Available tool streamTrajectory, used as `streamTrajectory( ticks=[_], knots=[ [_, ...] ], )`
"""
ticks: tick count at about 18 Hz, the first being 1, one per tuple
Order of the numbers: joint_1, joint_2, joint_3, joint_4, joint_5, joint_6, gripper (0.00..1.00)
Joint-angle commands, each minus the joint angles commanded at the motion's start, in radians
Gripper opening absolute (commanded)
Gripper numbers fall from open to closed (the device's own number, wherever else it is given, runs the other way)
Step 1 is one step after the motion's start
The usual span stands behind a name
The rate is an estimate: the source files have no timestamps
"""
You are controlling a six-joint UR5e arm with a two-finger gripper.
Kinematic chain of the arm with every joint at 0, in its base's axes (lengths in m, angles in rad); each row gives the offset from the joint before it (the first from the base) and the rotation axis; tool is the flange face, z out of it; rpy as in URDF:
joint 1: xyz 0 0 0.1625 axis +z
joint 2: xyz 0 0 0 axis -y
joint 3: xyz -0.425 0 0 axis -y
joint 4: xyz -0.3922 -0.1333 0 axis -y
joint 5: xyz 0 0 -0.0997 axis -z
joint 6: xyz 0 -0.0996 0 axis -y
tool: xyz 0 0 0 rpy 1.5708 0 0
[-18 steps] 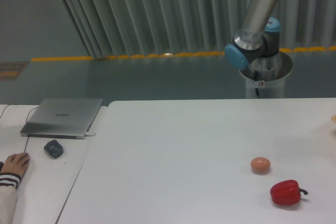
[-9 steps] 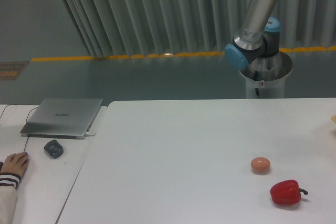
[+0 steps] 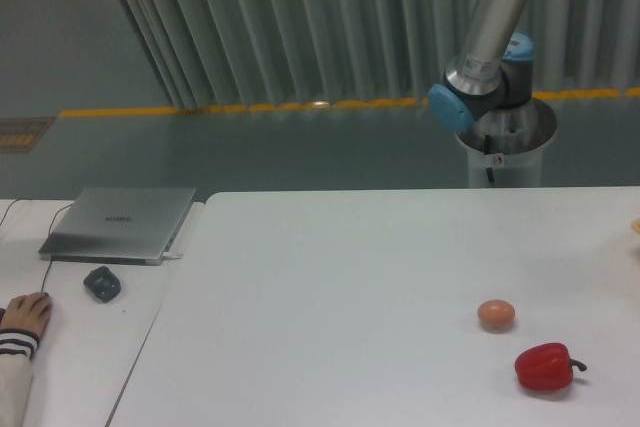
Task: Place the yellow pepper in a basket
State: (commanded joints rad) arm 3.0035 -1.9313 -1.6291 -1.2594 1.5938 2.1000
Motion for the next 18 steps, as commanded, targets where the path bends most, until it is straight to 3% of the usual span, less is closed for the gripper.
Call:
streamTrajectory(
  ticks=[8,12,18],
  knots=[
    [-0.005,-0.003,0.009,0.002,-0.002,-0.011,1.0],
    [-0.014,-0.002,0.018,-0.006,0.006,-0.018,0.65],
    [-0.015,-0.003,0.04,-0.017,0.008,-0.018,0.49]
  ],
)
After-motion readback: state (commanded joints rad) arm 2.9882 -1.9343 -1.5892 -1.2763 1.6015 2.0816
